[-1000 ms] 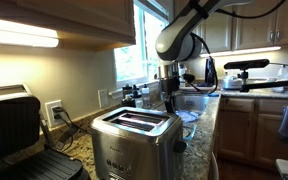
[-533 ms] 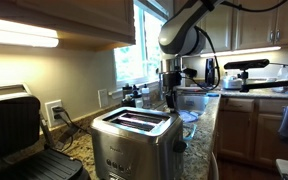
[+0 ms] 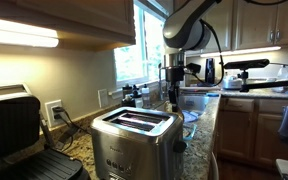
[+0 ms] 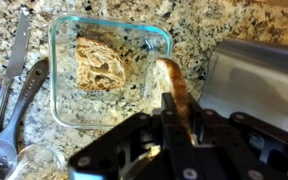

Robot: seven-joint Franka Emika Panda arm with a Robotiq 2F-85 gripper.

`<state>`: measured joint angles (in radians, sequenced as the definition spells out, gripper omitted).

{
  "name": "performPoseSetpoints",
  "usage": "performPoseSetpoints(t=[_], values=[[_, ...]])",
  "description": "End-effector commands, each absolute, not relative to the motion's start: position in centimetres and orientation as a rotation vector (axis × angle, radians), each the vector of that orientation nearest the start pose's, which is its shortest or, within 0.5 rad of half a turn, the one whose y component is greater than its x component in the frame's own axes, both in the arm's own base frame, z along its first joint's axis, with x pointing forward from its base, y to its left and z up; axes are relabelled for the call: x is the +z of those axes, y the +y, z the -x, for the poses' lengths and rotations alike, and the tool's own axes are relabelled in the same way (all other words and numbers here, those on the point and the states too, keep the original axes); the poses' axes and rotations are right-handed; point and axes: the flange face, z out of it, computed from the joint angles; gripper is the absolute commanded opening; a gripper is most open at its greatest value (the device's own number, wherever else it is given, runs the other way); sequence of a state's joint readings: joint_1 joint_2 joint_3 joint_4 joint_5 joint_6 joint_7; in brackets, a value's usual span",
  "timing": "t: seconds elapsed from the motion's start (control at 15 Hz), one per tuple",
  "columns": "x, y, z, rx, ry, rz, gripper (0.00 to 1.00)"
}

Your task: Place one slice of bread in the toaster

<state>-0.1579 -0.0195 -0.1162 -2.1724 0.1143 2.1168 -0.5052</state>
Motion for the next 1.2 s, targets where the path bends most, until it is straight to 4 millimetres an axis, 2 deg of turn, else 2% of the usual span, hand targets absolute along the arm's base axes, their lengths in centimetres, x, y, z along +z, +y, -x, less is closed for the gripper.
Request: performPoseSetpoints(t=[0.0, 0.67, 1.13], values=[[41.2, -13.5, -49.0, -0.074, -0.271, 3.029, 0.08], [43.6, -11.6, -47.2, -0.127, -0.296, 3.04, 0.08], [44.8, -10.9, -47.0, -0.168, -0.302, 3.053, 0.08]])
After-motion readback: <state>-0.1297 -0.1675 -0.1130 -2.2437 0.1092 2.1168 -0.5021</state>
